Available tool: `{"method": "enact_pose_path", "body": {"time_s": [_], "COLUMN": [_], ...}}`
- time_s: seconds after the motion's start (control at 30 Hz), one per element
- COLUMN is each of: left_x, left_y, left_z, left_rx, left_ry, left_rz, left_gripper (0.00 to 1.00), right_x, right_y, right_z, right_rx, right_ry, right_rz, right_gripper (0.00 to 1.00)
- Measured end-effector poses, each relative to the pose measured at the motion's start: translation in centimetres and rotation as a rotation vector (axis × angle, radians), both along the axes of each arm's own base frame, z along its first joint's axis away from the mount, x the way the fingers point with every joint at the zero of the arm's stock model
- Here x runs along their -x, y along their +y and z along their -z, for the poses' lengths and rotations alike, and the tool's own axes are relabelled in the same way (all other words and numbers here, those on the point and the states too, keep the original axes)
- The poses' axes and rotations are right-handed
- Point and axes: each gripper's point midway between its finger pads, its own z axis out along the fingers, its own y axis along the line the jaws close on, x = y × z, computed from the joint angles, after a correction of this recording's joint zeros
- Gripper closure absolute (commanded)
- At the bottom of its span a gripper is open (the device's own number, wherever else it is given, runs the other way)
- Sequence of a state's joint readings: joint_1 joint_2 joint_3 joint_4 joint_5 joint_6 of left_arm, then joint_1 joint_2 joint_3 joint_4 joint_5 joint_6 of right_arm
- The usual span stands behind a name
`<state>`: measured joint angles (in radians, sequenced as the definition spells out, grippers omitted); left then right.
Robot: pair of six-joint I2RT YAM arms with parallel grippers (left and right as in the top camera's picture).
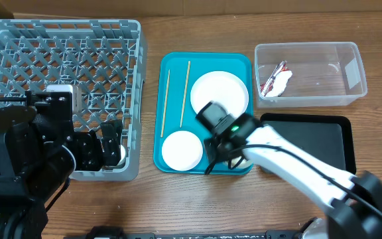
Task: Sort waste into correct bins and load items into the dishwasher
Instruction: 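Carry the rice bowl to the black tray and tip the rice out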
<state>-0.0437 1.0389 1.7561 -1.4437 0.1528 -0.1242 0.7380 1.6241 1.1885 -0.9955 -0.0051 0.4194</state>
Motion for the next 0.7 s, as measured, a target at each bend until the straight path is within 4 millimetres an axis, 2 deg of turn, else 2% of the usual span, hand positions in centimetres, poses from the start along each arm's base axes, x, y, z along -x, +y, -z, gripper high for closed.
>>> {"method": "enact_pose_path", "body": {"time_s": [0.1,0.17,0.23,0.33,0.5,0.7], "left_x": [0.0,0.0,0.0,0.0,0.0,0.0], "left_y": [0.0,0.0,0.0,0.0,0.0,0.0], "left_z": [0.0,0.0,0.0,0.0,0.0,0.0], "left_rx": [0.0,0.0,0.0,0.0,0.0,0.0], "left_ry": [0.0,0.0,0.0,0.0,0.0,0.0], "left_rz": [0.0,0.0,0.0,0.0,0.0,0.0], "left_gripper": [0.0,0.0,0.0,0.0,0.0,0.0], "right_x": [-2.1,-3.5,-4.0,-3.1,-1.8,-0.6], "right_y": [-0.5,-2.0,-4.5,-8.6,-11.6,-12.8], "right_z": [-4.7,-8.4,-11.5,-13.9,-14.3,-11.0], "right_rx": [-0.114,-0.194,-0.256,-0.301,-0.389,-0.559], "right_ry": [-0.082,-0.153,-0.206,-0.22,-0.172,-0.068], "right_rz": [0.071,0.134,0.198,0.258,0.209,0.16], "right_gripper": [0.96,0.96,0.96,0.96,0.96,0.96]}}
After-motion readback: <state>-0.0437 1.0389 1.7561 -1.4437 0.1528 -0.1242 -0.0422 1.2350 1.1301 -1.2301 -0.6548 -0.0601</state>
